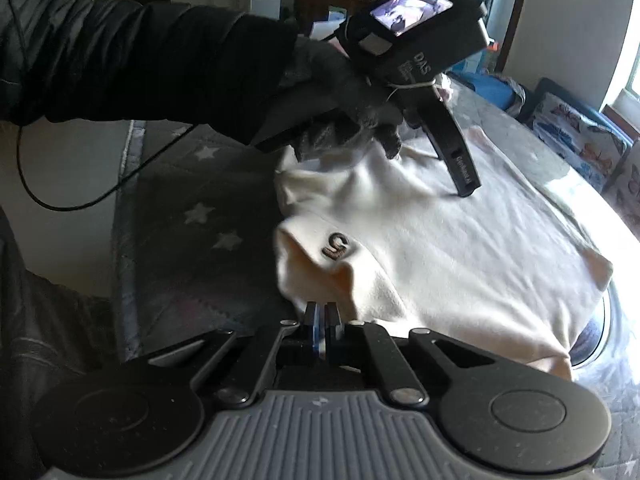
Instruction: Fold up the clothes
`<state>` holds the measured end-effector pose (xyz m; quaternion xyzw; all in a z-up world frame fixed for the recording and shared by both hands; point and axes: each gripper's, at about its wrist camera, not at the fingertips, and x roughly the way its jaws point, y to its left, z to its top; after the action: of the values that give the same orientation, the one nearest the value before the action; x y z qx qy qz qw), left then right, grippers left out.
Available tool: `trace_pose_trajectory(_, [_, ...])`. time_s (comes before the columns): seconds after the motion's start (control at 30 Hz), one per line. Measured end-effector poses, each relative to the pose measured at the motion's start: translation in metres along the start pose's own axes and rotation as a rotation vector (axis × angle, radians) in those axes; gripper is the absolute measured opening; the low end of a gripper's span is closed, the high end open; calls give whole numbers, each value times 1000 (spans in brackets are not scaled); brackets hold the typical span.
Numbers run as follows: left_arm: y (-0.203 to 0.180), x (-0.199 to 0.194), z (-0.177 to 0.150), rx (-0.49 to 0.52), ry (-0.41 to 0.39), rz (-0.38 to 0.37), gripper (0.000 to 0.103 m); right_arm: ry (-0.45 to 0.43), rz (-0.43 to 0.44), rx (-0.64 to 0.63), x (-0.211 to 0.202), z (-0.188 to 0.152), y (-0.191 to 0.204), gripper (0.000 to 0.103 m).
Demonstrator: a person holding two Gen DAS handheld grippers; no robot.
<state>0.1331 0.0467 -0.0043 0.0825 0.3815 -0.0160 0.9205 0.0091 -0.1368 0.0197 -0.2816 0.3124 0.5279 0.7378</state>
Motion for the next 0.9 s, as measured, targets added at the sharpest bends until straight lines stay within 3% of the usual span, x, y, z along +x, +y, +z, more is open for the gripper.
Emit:
trace_pose_trajectory(0.2, [-4, -40, -13, 35, -67, -17, 50, -87, -53, 136, -25, 10, -29, 8])
trace_pose_trajectory(0.4, [-23, -71, -45, 109, -94, -46, 51, -55, -133, 266, -10, 1, -57, 19])
trace_pose_trajectory(0.53, [-31, -85, -73, 131, -87, -65, 51, -35, -120, 293, -3, -9, -50, 29])
trace_pose_trajectory(0.63, [-33, -90, -93, 143, -69, -58, 51, -25, -122, 287, -2, -16, -37, 30])
trace_pose_trajectory(0.9, [-13, -101, -109, 75, -65, -18, 52, -62, -147, 346, -11, -14, -42, 36])
